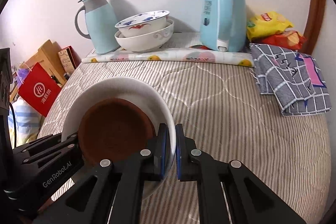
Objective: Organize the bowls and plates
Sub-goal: 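Lower the white bowl onto the light-blue plate with both grippers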
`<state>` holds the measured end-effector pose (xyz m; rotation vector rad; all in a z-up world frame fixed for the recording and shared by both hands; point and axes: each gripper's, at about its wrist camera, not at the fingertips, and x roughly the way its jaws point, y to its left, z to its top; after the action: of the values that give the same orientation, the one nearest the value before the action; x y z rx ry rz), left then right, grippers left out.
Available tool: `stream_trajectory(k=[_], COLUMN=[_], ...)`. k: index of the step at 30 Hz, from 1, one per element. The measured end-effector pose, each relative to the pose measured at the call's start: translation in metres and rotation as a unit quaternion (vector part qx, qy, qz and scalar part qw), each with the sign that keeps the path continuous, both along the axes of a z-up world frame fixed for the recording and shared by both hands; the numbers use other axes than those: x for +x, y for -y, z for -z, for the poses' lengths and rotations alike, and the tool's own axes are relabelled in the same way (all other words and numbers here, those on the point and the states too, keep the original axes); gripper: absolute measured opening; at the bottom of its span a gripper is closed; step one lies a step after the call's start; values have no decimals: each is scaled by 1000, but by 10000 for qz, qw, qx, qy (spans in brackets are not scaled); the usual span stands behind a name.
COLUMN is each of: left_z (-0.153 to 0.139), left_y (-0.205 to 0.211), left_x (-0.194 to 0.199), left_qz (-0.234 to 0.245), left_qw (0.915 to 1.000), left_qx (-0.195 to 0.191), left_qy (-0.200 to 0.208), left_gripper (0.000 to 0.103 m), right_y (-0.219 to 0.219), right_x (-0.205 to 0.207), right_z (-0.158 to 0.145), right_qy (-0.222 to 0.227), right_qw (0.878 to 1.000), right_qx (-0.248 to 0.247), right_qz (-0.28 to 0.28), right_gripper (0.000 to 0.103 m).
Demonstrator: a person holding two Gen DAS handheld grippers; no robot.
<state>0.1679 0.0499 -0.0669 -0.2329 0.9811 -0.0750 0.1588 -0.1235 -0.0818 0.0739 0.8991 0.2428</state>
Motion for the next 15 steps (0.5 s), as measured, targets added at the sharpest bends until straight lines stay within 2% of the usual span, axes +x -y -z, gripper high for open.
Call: stream_trajectory(k=[15], left_z=[13], left_y=[-39], left_x=[20], left_qz=[-239], left_qw=[9996], left_qx=[-35], left_qy=[-139], left_gripper=[11], right_y=[-40], right_x=[26], right_z=[9], right_qy=[-144], right_qw=[9996], right_qx=[-18], right_qz=[-247], right_gripper=[8])
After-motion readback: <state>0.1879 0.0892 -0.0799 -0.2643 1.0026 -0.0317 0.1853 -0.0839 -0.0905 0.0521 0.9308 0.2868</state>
